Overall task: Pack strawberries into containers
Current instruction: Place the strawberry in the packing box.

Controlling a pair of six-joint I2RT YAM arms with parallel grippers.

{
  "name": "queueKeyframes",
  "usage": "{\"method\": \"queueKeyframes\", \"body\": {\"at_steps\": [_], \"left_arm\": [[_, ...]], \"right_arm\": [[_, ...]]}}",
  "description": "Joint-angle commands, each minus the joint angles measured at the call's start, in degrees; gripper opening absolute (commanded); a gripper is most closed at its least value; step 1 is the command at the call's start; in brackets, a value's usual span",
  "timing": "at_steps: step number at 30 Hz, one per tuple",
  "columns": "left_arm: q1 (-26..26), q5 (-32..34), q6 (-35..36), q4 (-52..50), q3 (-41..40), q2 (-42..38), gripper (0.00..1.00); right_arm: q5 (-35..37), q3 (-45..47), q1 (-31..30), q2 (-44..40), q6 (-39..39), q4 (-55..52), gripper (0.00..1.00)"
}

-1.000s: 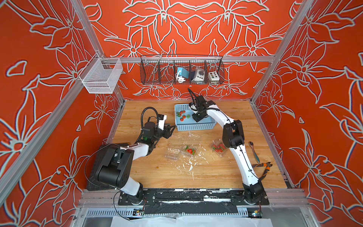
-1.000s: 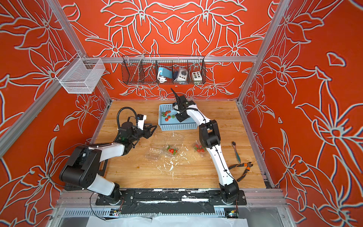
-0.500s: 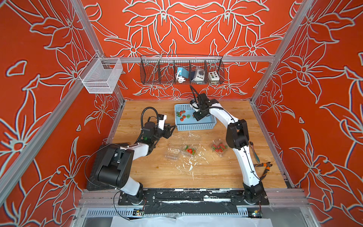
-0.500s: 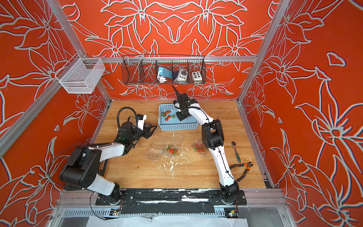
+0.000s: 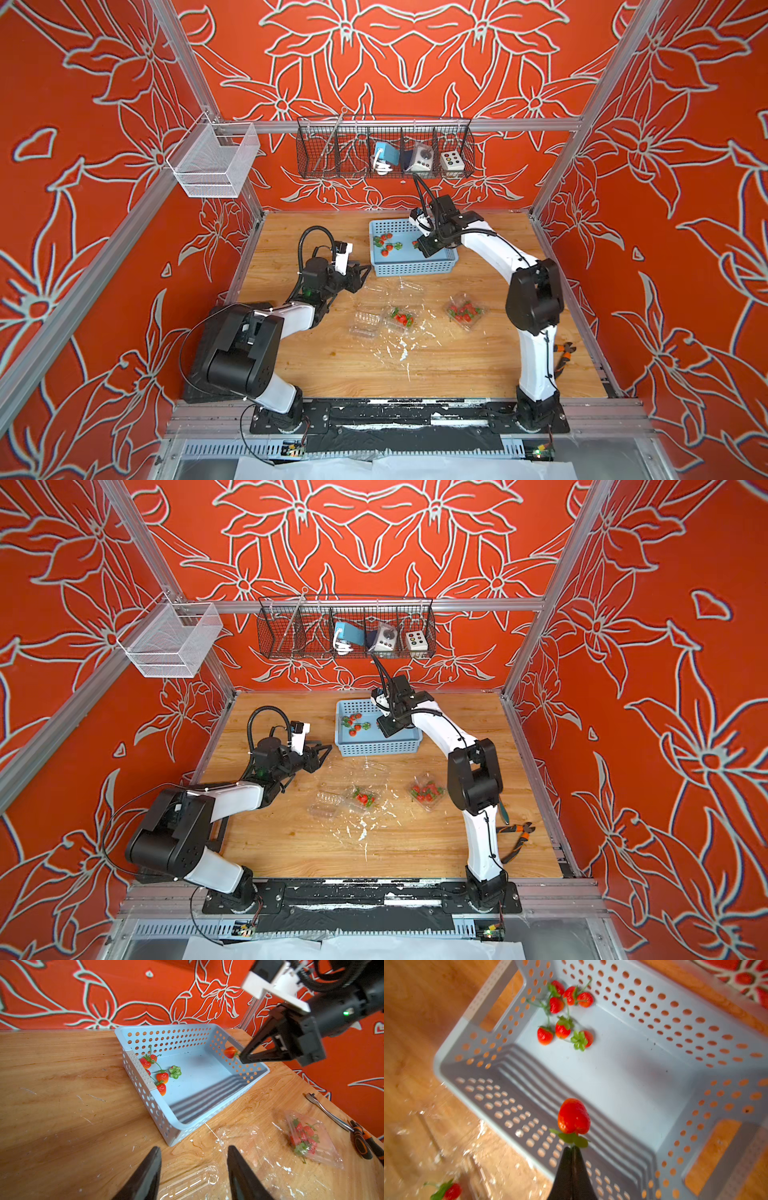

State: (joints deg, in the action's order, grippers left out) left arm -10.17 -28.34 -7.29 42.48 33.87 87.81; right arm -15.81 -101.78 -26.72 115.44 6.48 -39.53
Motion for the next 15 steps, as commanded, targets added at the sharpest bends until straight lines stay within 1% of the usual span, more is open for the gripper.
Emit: {"method": "queueKeyframes", "body": {"at_steps": [1, 3, 6, 11, 15], "left_arm": [[0.07, -0.45, 0.41, 0.63, -0.07, -0.86, 0.51], [0.07, -0.50, 0.37, 0.76, -0.20, -1.07, 0.51], [0.07, -0.58, 0.26, 0.76, -0.29, -1.24, 0.51], [0.02, -0.67, 0.18, 0.81, -0.55, -1.37, 0.51], [0.07, -0.67, 0.17, 1.02, -0.69, -1.64, 0.51]], "right_arm": [[-1.73, 9.67, -3.62, -9.40, -1.21, 5.07, 0.00], [-1.69, 16.27, -5.57, -13.59, -1.76, 6.56, 0.00], [-2.04, 22.90, -9.00, -17.39, -1.81, 6.62, 0.00], [-1.94, 28.60, -15.11, -20.13, -1.36, 4.99, 0.00], [-2.04, 31.00, -18.20, -20.11, -1.41, 4.74, 0.00]]}}
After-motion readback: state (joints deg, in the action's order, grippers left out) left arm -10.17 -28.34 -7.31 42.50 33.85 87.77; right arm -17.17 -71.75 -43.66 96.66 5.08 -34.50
